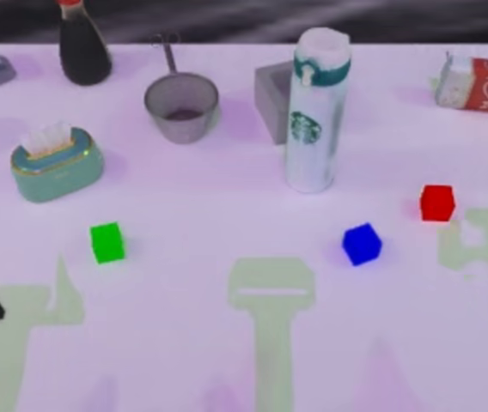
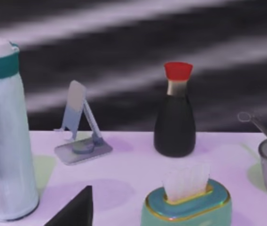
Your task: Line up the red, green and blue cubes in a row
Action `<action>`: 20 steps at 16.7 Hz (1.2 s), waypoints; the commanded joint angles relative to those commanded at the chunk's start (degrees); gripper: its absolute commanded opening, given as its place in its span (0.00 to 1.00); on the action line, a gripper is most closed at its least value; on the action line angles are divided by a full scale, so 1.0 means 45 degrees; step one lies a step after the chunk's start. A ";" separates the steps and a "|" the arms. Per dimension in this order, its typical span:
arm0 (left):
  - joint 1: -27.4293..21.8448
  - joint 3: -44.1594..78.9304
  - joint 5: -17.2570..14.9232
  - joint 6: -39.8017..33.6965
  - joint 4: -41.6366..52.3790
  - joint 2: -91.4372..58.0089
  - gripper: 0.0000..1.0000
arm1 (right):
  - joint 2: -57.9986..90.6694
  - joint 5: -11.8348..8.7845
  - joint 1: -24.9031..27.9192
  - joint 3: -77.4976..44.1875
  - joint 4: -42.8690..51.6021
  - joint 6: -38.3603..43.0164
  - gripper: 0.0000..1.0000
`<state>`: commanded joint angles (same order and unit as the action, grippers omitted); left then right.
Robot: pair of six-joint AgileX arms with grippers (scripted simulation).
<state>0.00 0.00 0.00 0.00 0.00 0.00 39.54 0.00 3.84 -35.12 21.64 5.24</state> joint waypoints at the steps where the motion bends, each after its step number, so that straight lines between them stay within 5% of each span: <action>1: 0.0000 0.0000 0.0000 0.0000 0.0000 0.0000 1.00 | 0.1525 0.0012 0.0118 -0.1140 0.0732 0.0155 1.00; 11: 0.0000 0.0000 0.0000 0.0000 0.0000 0.0000 1.00 | 1.5283 0.0099 0.1279 -1.1604 0.7661 0.1657 1.00; 20: 0.0000 0.0000 0.0000 0.0000 0.0000 0.0000 1.00 | 2.0212 0.0049 0.1748 -1.6092 1.0087 0.2285 1.00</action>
<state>0.00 0.00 0.00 0.00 0.00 0.00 130.50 0.22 11.71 -107.54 67.03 15.52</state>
